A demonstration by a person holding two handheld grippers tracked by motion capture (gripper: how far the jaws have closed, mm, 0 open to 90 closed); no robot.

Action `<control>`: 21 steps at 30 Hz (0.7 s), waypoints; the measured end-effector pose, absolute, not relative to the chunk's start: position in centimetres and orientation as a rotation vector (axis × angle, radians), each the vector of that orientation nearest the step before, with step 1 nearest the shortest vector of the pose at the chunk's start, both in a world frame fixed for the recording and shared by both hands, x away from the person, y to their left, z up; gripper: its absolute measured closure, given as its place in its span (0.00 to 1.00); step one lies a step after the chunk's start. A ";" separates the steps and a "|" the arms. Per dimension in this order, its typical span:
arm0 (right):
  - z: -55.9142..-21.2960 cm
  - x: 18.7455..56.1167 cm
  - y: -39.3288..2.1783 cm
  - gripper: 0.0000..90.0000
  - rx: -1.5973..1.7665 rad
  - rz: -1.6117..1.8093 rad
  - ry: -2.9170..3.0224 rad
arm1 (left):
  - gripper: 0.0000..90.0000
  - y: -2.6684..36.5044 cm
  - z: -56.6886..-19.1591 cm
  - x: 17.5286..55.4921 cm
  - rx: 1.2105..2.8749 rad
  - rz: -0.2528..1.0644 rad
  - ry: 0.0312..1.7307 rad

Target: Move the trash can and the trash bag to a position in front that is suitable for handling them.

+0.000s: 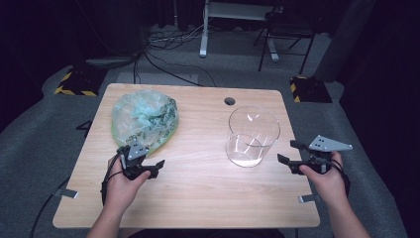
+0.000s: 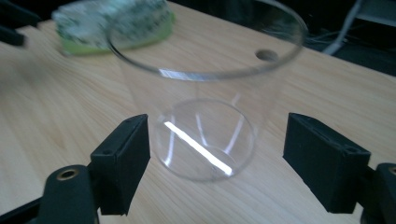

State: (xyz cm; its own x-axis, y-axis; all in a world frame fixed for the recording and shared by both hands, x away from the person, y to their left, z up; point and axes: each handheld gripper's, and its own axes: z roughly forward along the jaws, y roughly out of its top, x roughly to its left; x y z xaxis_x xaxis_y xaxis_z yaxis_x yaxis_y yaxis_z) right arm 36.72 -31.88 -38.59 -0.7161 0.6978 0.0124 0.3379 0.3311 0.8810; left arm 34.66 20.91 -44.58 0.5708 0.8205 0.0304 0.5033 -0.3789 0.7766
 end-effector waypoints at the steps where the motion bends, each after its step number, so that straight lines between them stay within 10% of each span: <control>1: -37.9 36.7 -31.5 0.26 0.911 1.367 2.237 | 0.29 20.9 -44.7 34.6 2.065 0.547 1.059; 14: -33.7 38.1 -26.5 0.27 0.779 1.321 2.299 | 0.29 22.7 -44.2 33.2 2.048 0.587 1.069; 21: -34.7 39.3 -23.3 0.44 0.719 1.298 2.400 | 0.29 23.6 -45.3 32.6 1.985 0.561 1.099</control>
State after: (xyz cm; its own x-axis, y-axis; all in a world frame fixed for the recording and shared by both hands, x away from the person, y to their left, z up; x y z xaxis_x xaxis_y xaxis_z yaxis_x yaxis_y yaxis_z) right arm 39.31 -23.27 -34.74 -0.8229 0.5669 -0.0390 0.2777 0.4610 0.8428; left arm 32.57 23.60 -45.26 0.5278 0.8493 0.0063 0.5035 -0.3189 0.8030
